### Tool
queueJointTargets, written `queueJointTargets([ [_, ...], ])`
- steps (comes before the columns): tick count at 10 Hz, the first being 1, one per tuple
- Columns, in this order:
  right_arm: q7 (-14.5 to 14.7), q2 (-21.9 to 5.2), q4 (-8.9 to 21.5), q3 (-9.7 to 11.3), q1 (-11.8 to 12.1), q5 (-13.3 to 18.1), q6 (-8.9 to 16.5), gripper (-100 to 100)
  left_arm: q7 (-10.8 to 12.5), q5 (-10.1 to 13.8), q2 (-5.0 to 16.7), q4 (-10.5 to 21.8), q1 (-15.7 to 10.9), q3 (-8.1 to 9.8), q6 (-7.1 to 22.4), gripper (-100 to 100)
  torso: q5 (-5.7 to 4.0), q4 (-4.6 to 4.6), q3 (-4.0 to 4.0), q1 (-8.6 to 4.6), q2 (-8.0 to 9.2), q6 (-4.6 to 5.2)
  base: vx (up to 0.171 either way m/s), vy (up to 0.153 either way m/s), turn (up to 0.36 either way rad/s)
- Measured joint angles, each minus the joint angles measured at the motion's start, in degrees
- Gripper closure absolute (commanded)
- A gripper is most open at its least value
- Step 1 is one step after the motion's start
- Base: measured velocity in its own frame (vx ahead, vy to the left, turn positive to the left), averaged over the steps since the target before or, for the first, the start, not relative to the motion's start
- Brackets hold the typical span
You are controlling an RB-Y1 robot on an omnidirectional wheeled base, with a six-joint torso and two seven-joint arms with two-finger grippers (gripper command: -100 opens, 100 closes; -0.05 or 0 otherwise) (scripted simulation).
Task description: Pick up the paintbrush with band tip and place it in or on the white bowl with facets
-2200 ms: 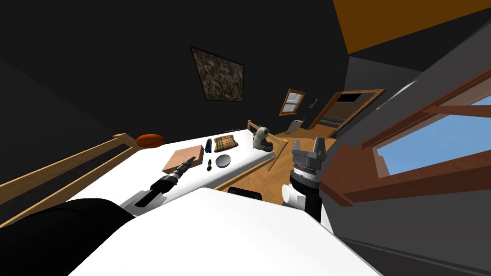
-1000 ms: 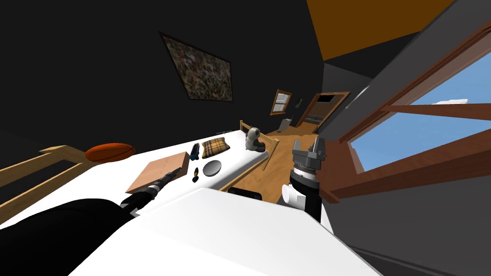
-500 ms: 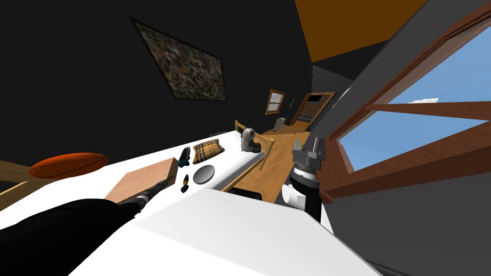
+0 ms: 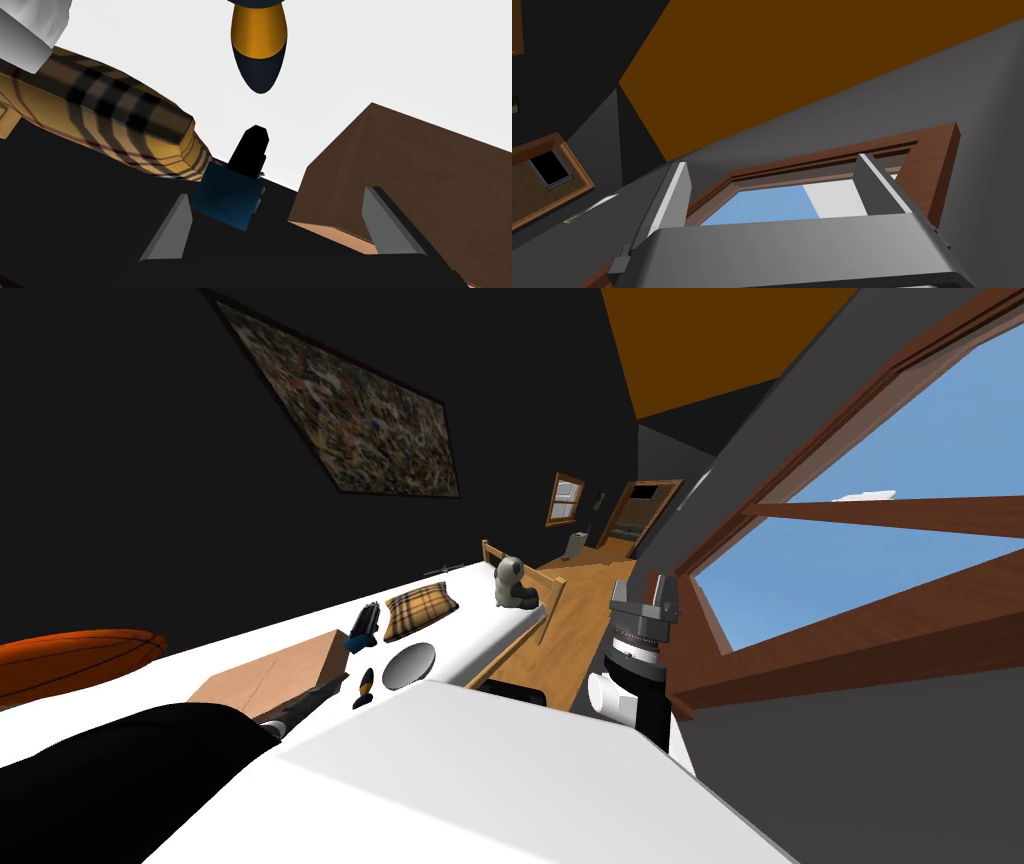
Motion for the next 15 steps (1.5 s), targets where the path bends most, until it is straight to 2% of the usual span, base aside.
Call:
queueJointTargets([
  [1, 0.0, 0.0, 0.0, 0.0, 0.0, 0.0, 0.0, 0, 0.9, -0.9, 0.0, 1.0, 0.5, -0.31, 0.0, -100, 0.00, 0.00, 0.00, -0.02, -0.01, 0.03, 0.063, -0.022, -0.076],
  [2, 0.0, 0.0, 0.0, 0.0, 0.0, 0.0, 0.0, 0, 1.3, -1.4, 0.2, 3.8, -0.3, -0.49, -1.0, -100, 0.00, 0.00, 0.00, -0.01, 0.00, 0.00, 0.075, -0.032, -0.157],
  [4, 0.0, 0.0, 0.0, 0.0, 0.0, 0.0, 0.0, 0, 2.6, -3.5, -0.7, 7.5, 0.4, -0.81, -2.6, -100, -0.02, -0.02, -0.05, -0.11, -0.10, 0.02, 0.120, -0.045, -0.212],
  [5, 0.0, 0.0, 0.0, 0.0, 0.0, 0.0, 0.0, 0, 3.9, -4.9, -1.0, 8.1, 0.9, -1.53, -2.3, -100, -0.02, -0.04, -0.12, -0.09, -0.23, 0.04, 0.093, -0.010, -0.063],
  [7, 0.0, 0.0, 0.0, 0.0, 0.0, 0.0, 0.0, 0, 5.2, -6.3, -1.2, 11.2, 0.6, -2.00, -3.3, -100, 0.00, -0.01, -0.02, -0.01, -0.03, 0.02, 0.052, -0.010, -0.079],
  [9, 0.0, 0.0, 0.0, 0.0, 0.0, 0.0, 0.0, 0, 5.7, -7.6, -2.0, 14.2, 0.8, -2.07, -4.5, -100, 0.00, 0.02, 0.04, -0.02, 0.06, 0.00, 0.065, -0.011, -0.140],
  [12, 0.0, 0.0, 0.0, 0.0, 0.0, 0.0, 0.0, 0, 8.0, -9.8, -2.0, 17.8, 0.6, -3.29, -5.1, -100, -0.01, 0.02, 0.04, 0.00, 0.08, 0.00, 0.052, -0.008, -0.086],
  [15, 0.0, 0.0, 0.0, 0.0, 0.0, 0.0, 0.0, 0, 9.1, -12.0, -2.3, 23.8, 0.2, -3.53, -7.5, -100, -0.01, 0.01, 0.03, 0.01, 0.06, 0.00, 0.046, -0.003, -0.086],
])
